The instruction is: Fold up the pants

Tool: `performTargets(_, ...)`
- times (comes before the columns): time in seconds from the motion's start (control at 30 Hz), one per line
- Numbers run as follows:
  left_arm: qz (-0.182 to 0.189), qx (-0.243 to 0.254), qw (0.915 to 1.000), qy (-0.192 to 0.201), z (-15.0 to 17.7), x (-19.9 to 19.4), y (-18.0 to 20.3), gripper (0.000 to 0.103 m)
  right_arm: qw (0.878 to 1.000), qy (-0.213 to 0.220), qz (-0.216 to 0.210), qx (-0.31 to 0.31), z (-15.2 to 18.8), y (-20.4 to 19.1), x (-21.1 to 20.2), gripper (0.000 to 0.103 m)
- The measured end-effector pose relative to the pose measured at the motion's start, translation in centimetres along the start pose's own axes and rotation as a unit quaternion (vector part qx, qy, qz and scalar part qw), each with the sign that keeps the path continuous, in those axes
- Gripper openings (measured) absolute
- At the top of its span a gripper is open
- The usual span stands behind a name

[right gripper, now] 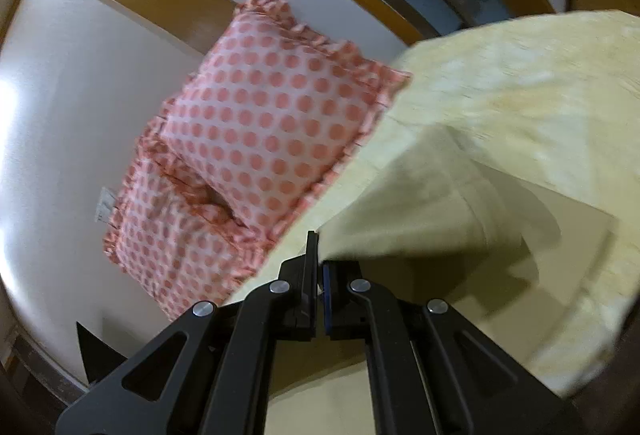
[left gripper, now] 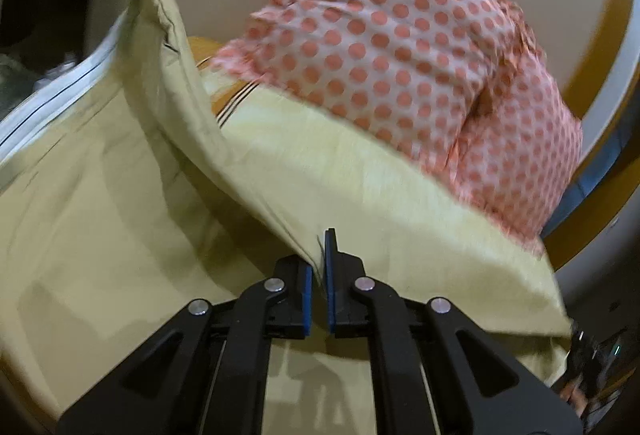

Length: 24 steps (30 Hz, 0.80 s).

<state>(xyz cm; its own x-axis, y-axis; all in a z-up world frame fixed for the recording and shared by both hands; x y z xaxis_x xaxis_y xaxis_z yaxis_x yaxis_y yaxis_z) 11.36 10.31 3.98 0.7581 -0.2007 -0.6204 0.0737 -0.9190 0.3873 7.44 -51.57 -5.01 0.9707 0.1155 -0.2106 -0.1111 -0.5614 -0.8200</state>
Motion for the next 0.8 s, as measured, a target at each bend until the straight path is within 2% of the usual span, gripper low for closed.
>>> performTargets(0.1, -0.024, -0.02, 0.9995, -0.01, 4.9, -2.1, -1.4, 0.005, 1.0, -0.013, 0.023, 0.013, 1.2, 2.1, -0.5, 0.002)
performTargets(0.23, -0.029, -0.034, 0.999, 0.003, 7.8, -3.6, -2.2, 0.004, 0.999, -0.012, 0.037, 0.013, 1.8, 3.0, -1.5, 0.002)
performTargets(0.33, -0.038, -0.016, 0.9991, 0.015, 8.5, -4.3, -1.9, 0.004, 0.999, -0.003, 0.042, 0.007, 2.0, 3.1, -2.3, 0.002)
performTargets(0.6, -0.031, -0.027, 0.9991, 0.005, 10.3, -4.9, -2.8, 0.003, 0.998, 0.001, 0.066, 0.001, 2.9, 3.4, -3.8, 0.002)
performTargets(0.73, -0.035, -0.014, 0.9993, 0.007, 11.1, -4.9, -2.9, 0.003, 0.994, -0.006, 0.103, -0.031, 3.4, 3.3, -3.8, 0.003)
performTargets(0.77, -0.036, -0.01, 0.9992, 0.012, 11.2, -5.0, -2.9, 0.008, 0.992, -0.008, 0.115, -0.044, 3.5, 3.2, -3.8, 0.003)
performTargets(0.8, -0.038, -0.006, 0.9991, 0.016, 11.2, -5.1, -2.9, 0.009, 0.991, -0.007, 0.126, -0.052, 3.6, 3.1, -4.1, 0.009)
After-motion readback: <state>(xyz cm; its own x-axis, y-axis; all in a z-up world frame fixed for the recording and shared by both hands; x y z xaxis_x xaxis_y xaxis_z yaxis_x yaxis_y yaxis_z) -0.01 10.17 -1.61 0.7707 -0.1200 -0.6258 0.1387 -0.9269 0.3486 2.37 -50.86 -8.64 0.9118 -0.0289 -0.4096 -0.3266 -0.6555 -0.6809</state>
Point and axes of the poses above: each gripper's, at about its wrist camera, not at the fingertips, and x roughly the way its jaws point, y to its right, z to its underside, the point moved 5 cm from there along x, roughly the way its jaws point, and after that the axes turned 2 degrees about x, right-handed, at the moved point
